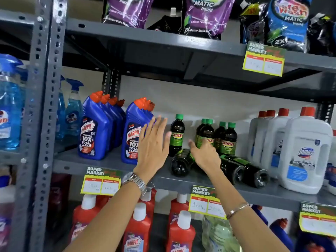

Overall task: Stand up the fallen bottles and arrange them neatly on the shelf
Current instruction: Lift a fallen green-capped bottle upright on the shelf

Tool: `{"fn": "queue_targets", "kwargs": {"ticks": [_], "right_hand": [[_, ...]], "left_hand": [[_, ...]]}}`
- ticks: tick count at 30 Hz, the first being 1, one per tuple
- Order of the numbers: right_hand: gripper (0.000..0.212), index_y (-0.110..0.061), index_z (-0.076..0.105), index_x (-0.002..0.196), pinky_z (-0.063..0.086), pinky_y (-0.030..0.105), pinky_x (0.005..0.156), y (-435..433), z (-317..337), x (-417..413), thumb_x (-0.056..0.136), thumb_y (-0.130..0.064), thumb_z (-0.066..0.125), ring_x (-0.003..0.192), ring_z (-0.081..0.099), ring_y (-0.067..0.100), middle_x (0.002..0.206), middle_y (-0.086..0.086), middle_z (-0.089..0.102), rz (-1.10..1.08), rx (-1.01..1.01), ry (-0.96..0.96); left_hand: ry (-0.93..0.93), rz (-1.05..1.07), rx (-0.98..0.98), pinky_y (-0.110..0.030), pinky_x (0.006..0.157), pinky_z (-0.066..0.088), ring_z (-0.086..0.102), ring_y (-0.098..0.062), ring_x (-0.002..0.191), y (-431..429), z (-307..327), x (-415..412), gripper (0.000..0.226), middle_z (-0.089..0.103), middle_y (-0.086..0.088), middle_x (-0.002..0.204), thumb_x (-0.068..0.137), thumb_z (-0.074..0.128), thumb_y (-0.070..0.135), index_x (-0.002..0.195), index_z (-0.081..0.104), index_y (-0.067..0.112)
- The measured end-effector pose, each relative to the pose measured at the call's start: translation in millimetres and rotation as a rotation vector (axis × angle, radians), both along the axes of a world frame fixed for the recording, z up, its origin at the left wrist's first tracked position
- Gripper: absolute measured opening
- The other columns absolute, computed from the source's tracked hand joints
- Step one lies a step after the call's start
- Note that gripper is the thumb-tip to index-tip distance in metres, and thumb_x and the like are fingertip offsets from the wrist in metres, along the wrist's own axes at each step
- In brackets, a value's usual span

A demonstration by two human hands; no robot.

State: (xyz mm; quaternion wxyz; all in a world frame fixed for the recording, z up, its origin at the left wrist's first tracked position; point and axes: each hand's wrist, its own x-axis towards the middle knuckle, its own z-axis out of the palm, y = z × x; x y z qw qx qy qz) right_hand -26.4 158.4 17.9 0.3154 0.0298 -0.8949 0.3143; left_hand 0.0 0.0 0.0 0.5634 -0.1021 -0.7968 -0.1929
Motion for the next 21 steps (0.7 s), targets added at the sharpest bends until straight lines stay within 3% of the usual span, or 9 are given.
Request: {"fn": "queue_targets", "kwargs": {"ticks": [3, 5, 7, 9, 11, 13, 16, 21], "right_hand": [[0.086, -0.005, 0.034, 0.137, 0.044, 0.044, 0.095, -0.6, -5.3, -7.0, 0.080, -0.068, 0.041, 0.122, 0.046, 0.037, 0.139, 0.018, 0.044, 0.125, -0.136, -0.372], [0.091, -0.005, 0.032, 0.139, 0.048, 0.043, 0.091, -3.0, -6.4, -8.0, 0.076, -0.068, 0.050, 0.122, 0.046, 0.035, 0.143, 0.016, 0.041, 0.205, -0.330, -0.466], [0.094, -0.005, 0.035, 0.138, 0.049, 0.042, 0.090, -6.5, -6.6, -8.8, 0.071, -0.067, 0.057, 0.120, 0.048, 0.032, 0.140, 0.014, 0.045, 0.220, -0.402, -0.489], [0.084, -0.007, 0.046, 0.126, 0.053, 0.037, 0.073, -9.7, -5.1, -6.3, 0.066, -0.063, 0.066, 0.101, 0.056, 0.027, 0.118, 0.008, 0.057, 0.239, -0.464, -0.545], [0.061, -0.010, 0.053, 0.099, 0.050, 0.029, 0.054, -10.1, -3.4, -1.4, 0.064, -0.056, 0.072, 0.079, 0.056, 0.021, 0.090, 0.003, 0.054, 0.260, -0.505, -0.602], [0.049, -0.012, 0.054, 0.088, 0.050, 0.028, 0.050, -8.1, -2.8, -0.2, 0.065, -0.049, 0.075, 0.079, 0.058, 0.021, 0.089, 0.007, 0.058, 0.270, -0.532, -0.600], [0.052, -0.009, 0.056, 0.102, 0.051, 0.026, 0.045, -5.3, -6.6, 2.7, 0.067, -0.042, 0.075, 0.077, 0.062, 0.022, 0.090, 0.010, 0.063, 0.280, -0.611, -0.541], [0.047, -0.008, 0.055, 0.101, 0.056, 0.033, 0.050, -0.4, -15.2, 6.3, 0.066, -0.029, 0.079, 0.074, 0.063, 0.021, 0.087, 0.006, 0.063, 0.352, -0.729, -0.369]], "left_hand": [[-0.023, -0.041, 0.020, -0.035, 0.109, 0.025, 0.043, -0.020, 0.131, -11.1, -34.3, 9.5, 0.040, 0.050, -0.006, 0.139, 0.096, 0.040, 0.028, 0.131, 0.051, 0.013], [-0.054, -0.050, -0.005, -0.035, 0.104, 0.034, 0.052, -0.019, 0.122, -16.6, -63.4, 13.6, 0.036, 0.058, -0.004, 0.131, 0.095, 0.041, 0.028, 0.123, 0.058, 0.014], [-0.057, -0.023, -0.084, -0.034, 0.099, 0.039, 0.059, -0.019, 0.113, -21.3, -81.0, 16.3, 0.037, 0.065, -0.004, 0.120, 0.093, 0.040, 0.030, 0.115, 0.064, 0.013], [-0.066, 0.021, -0.167, -0.033, 0.096, 0.037, 0.063, -0.020, 0.106, -27.4, -92.9, 17.3, 0.039, 0.070, -0.004, 0.111, 0.091, 0.040, 0.031, 0.108, 0.068, 0.011], [-0.083, 0.049, -0.227, -0.031, 0.093, 0.036, 0.065, -0.020, 0.100, -31.8, -99.1, 17.8, 0.039, 0.071, -0.003, 0.106, 0.090, 0.040, 0.033, 0.104, 0.070, 0.012], [-0.103, 0.055, -0.251, -0.029, 0.089, 0.038, 0.065, -0.018, 0.095, -34.3, -98.8, 18.5, 0.038, 0.071, 0.000, 0.103, 0.090, 0.041, 0.035, 0.103, 0.070, 0.014], [-0.130, 0.045, -0.258, -0.030, 0.086, 0.044, 0.064, -0.014, 0.095, -35.2, -96.6, 19.5, 0.039, 0.071, 0.003, 0.104, 0.091, 0.040, 0.037, 0.105, 0.069, 0.016], [-0.141, 0.052, -0.265, -0.031, 0.086, 0.046, 0.065, -0.014, 0.095, -35.5, -97.6, 19.8, 0.039, 0.071, 0.003, 0.104, 0.091, 0.040, 0.037, 0.105, 0.069, 0.016]]}}
